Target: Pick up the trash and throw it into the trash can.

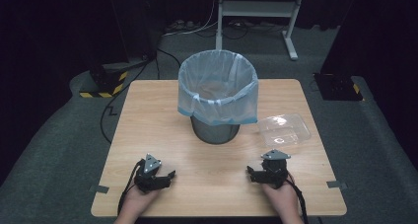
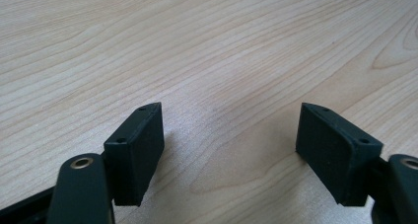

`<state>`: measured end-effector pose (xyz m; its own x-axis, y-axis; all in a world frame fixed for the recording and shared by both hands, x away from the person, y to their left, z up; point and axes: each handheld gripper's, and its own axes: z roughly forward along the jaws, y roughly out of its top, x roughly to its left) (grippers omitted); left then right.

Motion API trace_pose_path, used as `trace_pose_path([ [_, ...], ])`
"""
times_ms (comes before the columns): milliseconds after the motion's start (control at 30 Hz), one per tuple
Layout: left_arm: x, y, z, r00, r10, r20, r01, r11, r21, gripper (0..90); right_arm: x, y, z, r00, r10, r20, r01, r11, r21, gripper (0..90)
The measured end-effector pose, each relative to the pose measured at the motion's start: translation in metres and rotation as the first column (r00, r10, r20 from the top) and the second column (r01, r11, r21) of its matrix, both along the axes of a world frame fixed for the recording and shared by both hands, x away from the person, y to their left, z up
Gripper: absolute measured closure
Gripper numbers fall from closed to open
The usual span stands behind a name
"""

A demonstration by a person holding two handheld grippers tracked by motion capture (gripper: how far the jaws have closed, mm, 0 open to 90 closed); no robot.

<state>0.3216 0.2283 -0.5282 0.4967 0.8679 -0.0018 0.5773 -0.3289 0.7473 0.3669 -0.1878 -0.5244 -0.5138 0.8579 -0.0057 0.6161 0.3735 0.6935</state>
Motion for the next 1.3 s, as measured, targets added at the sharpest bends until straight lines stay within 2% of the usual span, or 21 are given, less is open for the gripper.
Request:
trace_pose_path([
  [267,0.000,0.000,0.000,1.0000,0.005,0.002,-0.005,1.0000,-0.006,26.3,0.000,0.000,-0.001,0.9999,-0.009,0.009,0.009,1.000,0.000,9.8],
  [300,0.000,0.000,0.000,1.0000,0.005,0.002,-0.004,1.0000,-0.006,26.3,-0.002,-0.002,0.000,0.9999,0.002,0.013,-0.002,1.000,-0.001,17.4],
  [367,0.000,0.000,0.000,1.0000,0.005,0.001,-0.005,1.0000,-0.007,26.3,-0.004,-0.004,0.002,0.9998,-0.003,0.019,0.003,1.000,0.007,22.3],
  [433,0.001,0.000,0.000,1.0000,0.005,0.003,-0.005,0.9999,-0.009,26.3,-0.009,-0.009,0.011,0.9976,-0.009,0.068,0.007,1.000,0.026,23.1],
  [467,0.002,-0.001,0.000,1.0000,0.007,0.001,-0.007,0.9999,-0.010,26.3,-0.011,-0.019,0.026,0.9923,-0.029,0.121,0.023,0.999,0.050,28.9],
  [500,0.002,-0.001,0.000,0.9999,0.011,0.002,-0.010,0.9999,-0.009,26.3,-0.011,-0.019,0.026,0.9923,-0.029,0.121,0.023,0.999,0.050,28.9],
  [533,0.002,-0.001,0.000,1.0000,0.009,0.002,-0.009,0.9999,-0.007,26.3,-0.007,-0.032,0.037,0.9838,-0.055,0.171,0.043,0.996,0.073,30.5],
  [600,0.002,-0.001,0.000,0.9999,0.012,0.002,-0.012,0.9999,-0.009,26.4,-0.004,-0.037,0.041,0.9826,-0.069,0.172,0.059,0.996,0.067,31.0],
  [700,0.002,0.000,0.000,1.0000,0.007,0.001,-0.007,0.9999,-0.008,26.5,0.024,-0.069,0.057,0.9744,-0.148,0.169,0.139,0.988,0.064,33.6],
  [733,0.002,0.000,0.000,1.0000,0.007,0.001,-0.007,0.9999,-0.008,26.5,0.024,-0.069,0.057,0.9744,-0.148,0.169,0.139,0.988,0.064,33.6],
  [833,0.002,0.000,0.000,1.0000,0.005,-0.002,-0.005,1.0000,-0.008,26.5,0.045,-0.085,0.063,0.9683,-0.195,0.156,0.188,0.980,0.056,34.3],
  [867,0.002,0.000,0.000,1.0000,0.002,-0.002,-0.002,1.0000,-0.008,26.4,0.062,-0.096,0.066,0.9555,-0.245,0.164,0.240,0.969,0.050,34.7],
  [933,0.002,0.000,0.000,1.0000,0.001,-0.002,-0.001,1.0000,-0.009,26.4,0.070,-0.100,0.066,0.9506,-0.268,0.157,0.263,0.963,0.049,34.6],
  [1000,0.002,0.000,0.000,1.0000,0.001,-0.002,-0.001,1.0000,-0.010,26.4,0.089,-0.112,0.065,0.9344,-0.321,0.154,0.319,0.947,0.039,33.6],
  [1033,0.002,0.000,0.000,1.0000,0.001,-0.002,-0.001,1.0000,-0.010,26.4,0.089,-0.112,0.065,0.9344,-0.321,0.154,0.319,0.947,0.039,33.6],
  [1067,0.002,0.000,0.000,1.0000,0.002,0.000,-0.002,0.9999,-0.011,26.4,0.098,-0.118,0.062,0.9227,-0.349,0.164,0.344,0.937,0.057,33.6],
  [1100,0.002,0.000,0.000,1.0000,0.002,0.000,-0.002,0.9999,-0.010,26.4,0.101,-0.122,0.061,0.9201,-0.361,0.152,0.353,0.932,0.079,33.5],
  [1200,0.002,0.000,0.000,1.0000,0.002,0.000,-0.002,0.9999,-0.010,26.4,0.107,-0.126,0.054,0.9190,-0.373,0.129,0.365,0.928,0.080,33.2],
  [1233,0.002,0.000,0.000,1.0000,0.002,0.000,-0.002,0.9999,-0.010,26.4,0.110,-0.128,0.050,0.9248,-0.364,0.110,0.357,0.931,0.078,31.3],
  [1267,0.002,0.000,0.000,1.0000,0.002,0.000,-0.002,0.9999,-0.010,26.4,0.110,-0.130,0.049,0.9261,-0.370,0.075,0.359,0.925,0.129,32.2],
  [1300,0.002,0.000,0.000,1.0000,0.002,0.000,-0.002,0.9999,-0.010,26.4,0.110,-0.130,0.049,0.9328,-0.357,0.051,0.345,0.925,0.163,34.9],
])
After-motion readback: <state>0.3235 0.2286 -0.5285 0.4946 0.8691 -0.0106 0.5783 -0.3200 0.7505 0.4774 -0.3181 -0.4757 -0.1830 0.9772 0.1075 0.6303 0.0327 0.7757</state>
